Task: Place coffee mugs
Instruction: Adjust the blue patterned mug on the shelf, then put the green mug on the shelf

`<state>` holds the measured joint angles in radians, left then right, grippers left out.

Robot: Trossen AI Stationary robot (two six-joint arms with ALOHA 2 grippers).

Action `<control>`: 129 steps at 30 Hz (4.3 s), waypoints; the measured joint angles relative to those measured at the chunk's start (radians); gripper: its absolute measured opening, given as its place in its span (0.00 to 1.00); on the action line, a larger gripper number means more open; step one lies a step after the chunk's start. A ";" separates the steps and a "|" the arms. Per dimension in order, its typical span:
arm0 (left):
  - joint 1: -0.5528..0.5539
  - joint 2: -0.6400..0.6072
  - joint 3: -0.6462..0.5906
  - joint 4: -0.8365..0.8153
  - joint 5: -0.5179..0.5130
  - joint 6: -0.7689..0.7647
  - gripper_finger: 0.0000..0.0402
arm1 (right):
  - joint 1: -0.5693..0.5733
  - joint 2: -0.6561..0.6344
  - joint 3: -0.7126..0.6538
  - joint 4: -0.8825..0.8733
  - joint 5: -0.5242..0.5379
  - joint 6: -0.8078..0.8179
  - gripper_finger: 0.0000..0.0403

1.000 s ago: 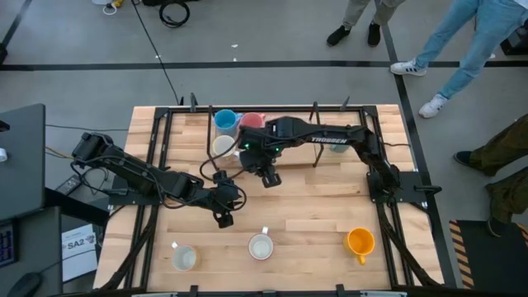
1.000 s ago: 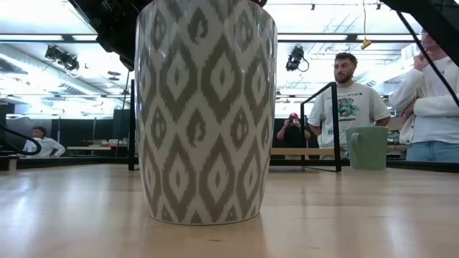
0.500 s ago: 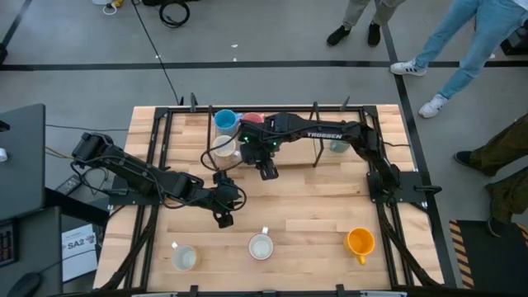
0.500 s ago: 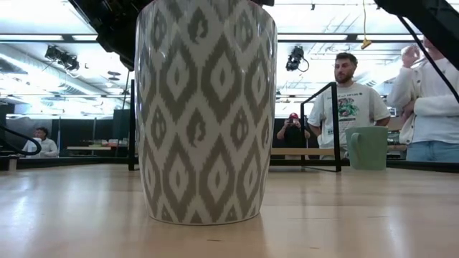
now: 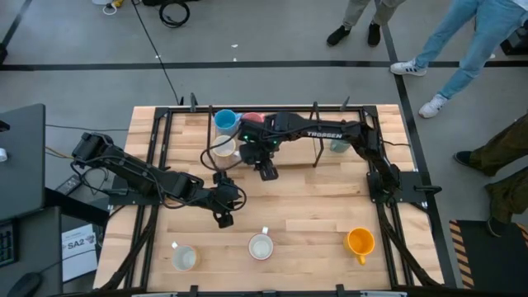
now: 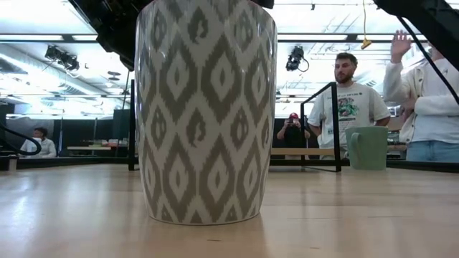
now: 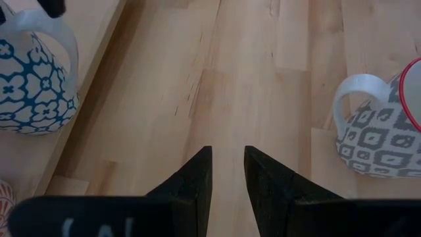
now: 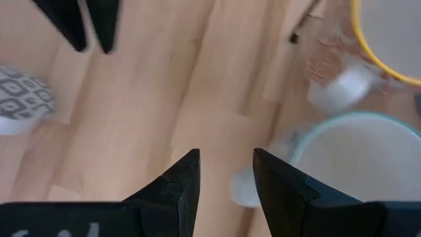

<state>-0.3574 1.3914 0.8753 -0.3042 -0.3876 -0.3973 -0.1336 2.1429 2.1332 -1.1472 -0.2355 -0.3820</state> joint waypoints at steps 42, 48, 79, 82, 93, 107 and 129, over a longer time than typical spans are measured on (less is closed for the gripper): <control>0.000 0.000 0.000 0.000 0.000 0.000 0.24 | -0.020 -0.005 0.071 -0.139 0.059 -0.039 0.36; 0.000 0.000 0.000 0.000 0.000 0.000 0.24 | -0.001 -0.007 0.193 -0.287 0.058 -0.035 0.36; 0.000 0.000 0.000 0.001 0.000 -0.003 0.24 | 0.047 -0.801 -0.609 -0.300 0.407 0.323 0.36; 0.000 0.000 0.000 0.001 0.000 -0.003 0.24 | 0.030 -0.889 -0.709 -0.296 0.461 0.349 0.36; 0.000 0.000 0.001 0.001 0.000 -0.003 0.24 | -0.164 -1.054 -1.019 -0.191 0.504 0.367 0.36; 0.000 0.000 0.000 0.001 0.000 -0.010 0.24 | -0.440 -0.999 -1.229 0.036 0.395 0.130 0.36; 0.000 0.000 0.000 0.001 0.000 -0.010 0.24 | -0.514 -0.797 -1.251 0.077 0.415 0.159 0.26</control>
<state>-0.3574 1.3914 0.8757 -0.3031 -0.3876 -0.4076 -0.6473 1.3455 0.8825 -1.0702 0.1793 -0.2226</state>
